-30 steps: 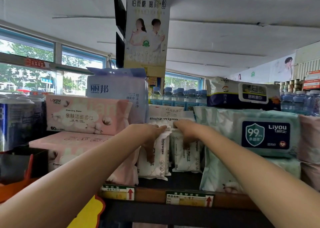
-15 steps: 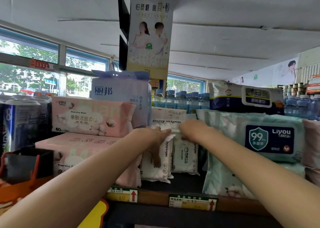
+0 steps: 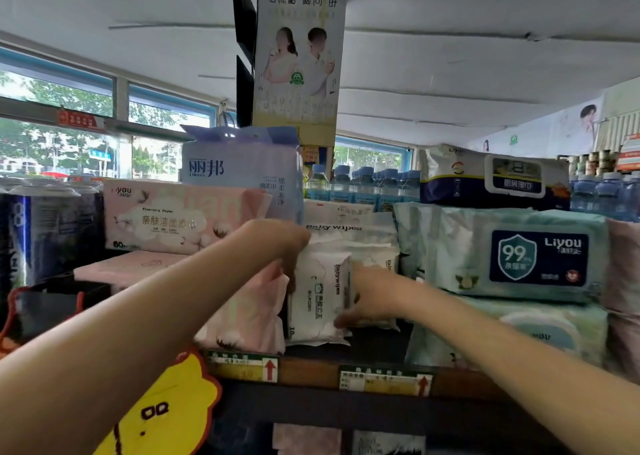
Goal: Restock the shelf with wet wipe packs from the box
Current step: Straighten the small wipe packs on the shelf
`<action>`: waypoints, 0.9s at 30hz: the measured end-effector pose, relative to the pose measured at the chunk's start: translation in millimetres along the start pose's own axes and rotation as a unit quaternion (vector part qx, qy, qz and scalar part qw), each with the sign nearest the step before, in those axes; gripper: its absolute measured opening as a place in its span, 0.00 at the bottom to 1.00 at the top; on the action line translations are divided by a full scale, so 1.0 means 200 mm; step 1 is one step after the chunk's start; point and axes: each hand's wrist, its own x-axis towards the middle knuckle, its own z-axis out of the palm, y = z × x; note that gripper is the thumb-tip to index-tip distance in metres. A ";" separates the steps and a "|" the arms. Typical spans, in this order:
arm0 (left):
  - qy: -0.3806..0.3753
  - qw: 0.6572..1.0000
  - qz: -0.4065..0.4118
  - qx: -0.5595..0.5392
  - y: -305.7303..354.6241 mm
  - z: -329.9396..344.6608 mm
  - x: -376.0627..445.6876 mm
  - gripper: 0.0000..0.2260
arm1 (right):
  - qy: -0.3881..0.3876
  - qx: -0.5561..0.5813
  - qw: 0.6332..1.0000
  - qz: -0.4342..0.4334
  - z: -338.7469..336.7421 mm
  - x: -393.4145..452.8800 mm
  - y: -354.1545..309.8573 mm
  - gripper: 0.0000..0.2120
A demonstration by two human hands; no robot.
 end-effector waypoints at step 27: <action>0.044 0.992 0.040 -0.113 -0.05 -0.04 0.08 0.17 | 0.085 0.025 0.993 -0.082 -0.13 0.07 -0.02 0.22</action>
